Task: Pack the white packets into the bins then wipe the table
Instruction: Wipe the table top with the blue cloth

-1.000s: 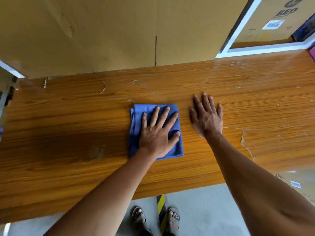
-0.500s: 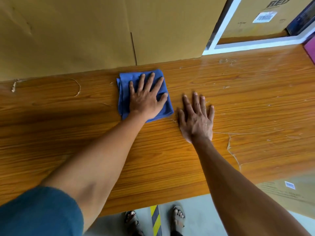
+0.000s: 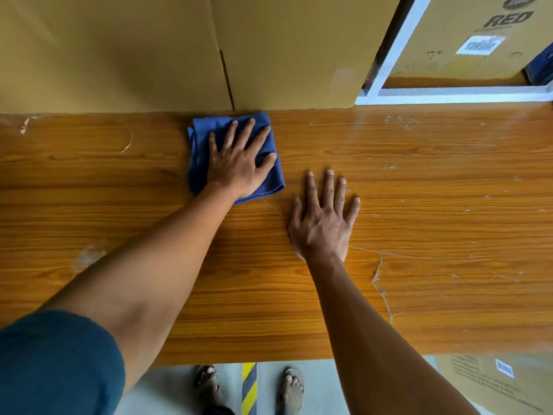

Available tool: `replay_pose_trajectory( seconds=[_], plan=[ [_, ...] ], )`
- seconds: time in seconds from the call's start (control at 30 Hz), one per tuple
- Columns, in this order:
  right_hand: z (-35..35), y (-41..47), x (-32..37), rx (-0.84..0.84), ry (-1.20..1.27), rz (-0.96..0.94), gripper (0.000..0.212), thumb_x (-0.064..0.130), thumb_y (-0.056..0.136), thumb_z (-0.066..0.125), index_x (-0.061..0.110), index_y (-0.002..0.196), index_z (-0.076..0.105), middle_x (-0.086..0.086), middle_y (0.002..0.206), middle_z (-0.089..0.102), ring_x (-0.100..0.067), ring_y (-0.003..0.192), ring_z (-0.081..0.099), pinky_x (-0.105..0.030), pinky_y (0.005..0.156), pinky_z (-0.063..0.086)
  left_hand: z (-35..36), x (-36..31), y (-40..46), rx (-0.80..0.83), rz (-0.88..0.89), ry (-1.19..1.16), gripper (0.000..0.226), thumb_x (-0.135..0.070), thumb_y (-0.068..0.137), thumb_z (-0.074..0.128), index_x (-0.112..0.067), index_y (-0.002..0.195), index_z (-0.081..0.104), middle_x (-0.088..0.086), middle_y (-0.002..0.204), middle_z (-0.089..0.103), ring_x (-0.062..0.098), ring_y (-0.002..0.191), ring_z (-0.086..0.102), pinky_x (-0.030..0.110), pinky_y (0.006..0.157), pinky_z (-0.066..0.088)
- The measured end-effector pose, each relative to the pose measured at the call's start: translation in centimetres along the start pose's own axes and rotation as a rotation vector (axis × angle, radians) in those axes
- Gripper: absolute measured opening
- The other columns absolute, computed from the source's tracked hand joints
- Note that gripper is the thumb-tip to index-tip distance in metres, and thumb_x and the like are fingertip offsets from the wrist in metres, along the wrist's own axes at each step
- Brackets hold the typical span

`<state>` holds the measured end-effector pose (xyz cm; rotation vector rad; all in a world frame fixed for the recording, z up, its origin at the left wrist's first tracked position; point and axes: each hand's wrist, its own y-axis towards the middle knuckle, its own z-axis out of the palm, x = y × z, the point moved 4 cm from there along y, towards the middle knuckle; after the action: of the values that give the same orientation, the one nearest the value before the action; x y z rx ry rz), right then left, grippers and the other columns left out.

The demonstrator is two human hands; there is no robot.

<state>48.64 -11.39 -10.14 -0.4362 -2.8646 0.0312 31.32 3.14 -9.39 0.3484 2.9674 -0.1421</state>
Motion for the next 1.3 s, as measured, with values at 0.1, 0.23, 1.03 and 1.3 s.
replay_pose_trajectory(
  seconds=[0.1,0.23,1.03,1.3],
  plan=[
    [-0.2,-0.2,0.1,0.004,0.000,-0.011,0.065,0.059,0.108,0.010,0.037,0.168,0.001,-0.001,0.176,-0.010,-0.027,0.162,-0.012,-0.062,0.127,-0.003,0.7,-1.0,-4.4,-0.032,-0.008,0.007,0.072,-0.078,0.101,0.016,-0.049,0.166,0.007,-0.012,0.177,0.000,0.024,0.164,-0.002,0.070,0.126,0.001],
    [-0.5,-0.1,0.2,0.006,-0.001,-0.009,0.065,0.058,0.108,0.008,0.036,0.168,0.001,-0.002,0.176,-0.009,-0.028,0.162,-0.012,-0.062,0.127,-0.003,0.4,-1.3,-4.8,-0.017,-0.004,0.017,0.073,-0.080,0.099,0.015,-0.051,0.166,0.005,-0.014,0.177,0.000,0.023,0.164,-0.002,0.069,0.126,0.001],
    [0.1,-0.2,-0.1,-0.019,-0.035,-0.012,0.065,0.060,0.108,0.007,0.037,0.168,0.001,-0.001,0.177,-0.007,-0.027,0.162,-0.010,-0.062,0.127,-0.001,0.1,-0.9,-1.1,0.011,0.007,0.002,0.076,-0.081,0.097,0.012,-0.049,0.166,0.009,-0.011,0.177,0.002,0.023,0.164,-0.002,0.071,0.125,0.000],
    [0.0,0.2,0.3,-0.020,-0.029,-0.012,0.065,0.060,0.107,0.009,0.037,0.168,0.003,-0.001,0.177,-0.004,-0.027,0.163,-0.007,-0.061,0.127,-0.001,-0.6,-0.1,-0.5,0.003,-0.003,-0.006,0.074,-0.081,0.097,0.015,-0.051,0.164,0.012,-0.012,0.177,0.003,0.022,0.164,-0.002,0.071,0.124,0.000]
  ],
)
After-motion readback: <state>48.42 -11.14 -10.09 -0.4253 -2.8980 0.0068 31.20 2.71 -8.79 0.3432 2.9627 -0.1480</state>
